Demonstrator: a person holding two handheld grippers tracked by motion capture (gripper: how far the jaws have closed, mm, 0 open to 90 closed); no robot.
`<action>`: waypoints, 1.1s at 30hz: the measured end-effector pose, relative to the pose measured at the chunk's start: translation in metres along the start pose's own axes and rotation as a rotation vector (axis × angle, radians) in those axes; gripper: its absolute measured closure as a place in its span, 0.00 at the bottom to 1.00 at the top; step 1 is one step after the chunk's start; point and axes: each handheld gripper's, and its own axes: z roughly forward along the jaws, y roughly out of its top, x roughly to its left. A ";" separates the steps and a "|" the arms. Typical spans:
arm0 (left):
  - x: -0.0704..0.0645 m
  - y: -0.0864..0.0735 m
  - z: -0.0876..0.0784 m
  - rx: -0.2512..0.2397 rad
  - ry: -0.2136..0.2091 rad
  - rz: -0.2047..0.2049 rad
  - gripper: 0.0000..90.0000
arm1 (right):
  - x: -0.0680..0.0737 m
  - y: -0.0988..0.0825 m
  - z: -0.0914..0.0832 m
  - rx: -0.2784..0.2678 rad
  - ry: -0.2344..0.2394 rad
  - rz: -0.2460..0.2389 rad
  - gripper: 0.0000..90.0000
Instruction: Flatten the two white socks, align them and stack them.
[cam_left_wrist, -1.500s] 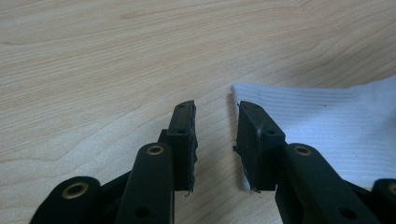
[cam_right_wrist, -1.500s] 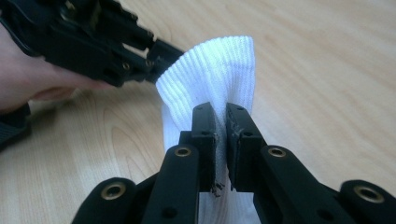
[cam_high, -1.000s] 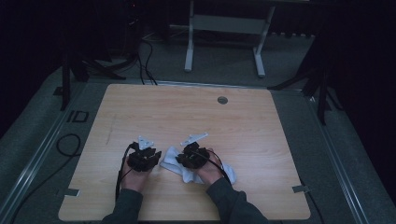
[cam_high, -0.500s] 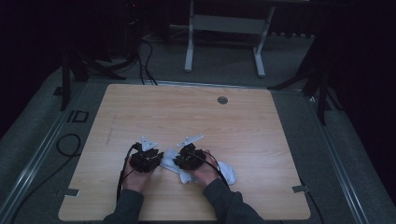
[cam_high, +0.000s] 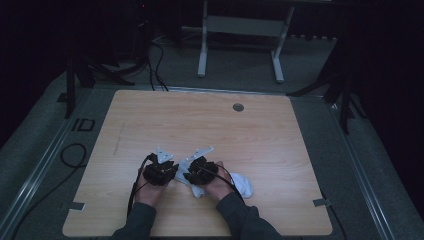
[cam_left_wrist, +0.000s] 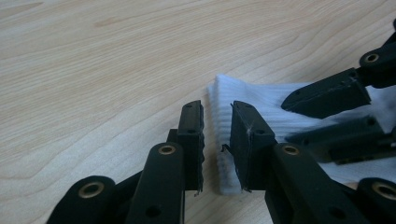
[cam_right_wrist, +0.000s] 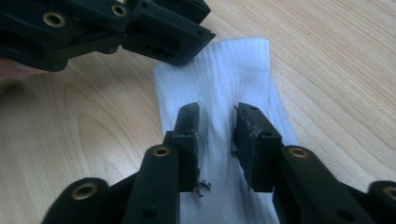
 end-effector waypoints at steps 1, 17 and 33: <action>0.000 0.000 0.000 0.001 -0.001 0.003 0.83 | 0.001 0.000 0.000 0.002 -0.002 -0.008 0.72; -0.005 0.000 0.009 0.050 -0.018 0.046 0.91 | 0.005 0.002 -0.009 0.026 0.022 -0.077 0.57; -0.008 0.000 0.009 0.062 -0.004 0.064 0.92 | -0.024 -0.021 -0.084 -0.032 -0.092 -0.076 0.60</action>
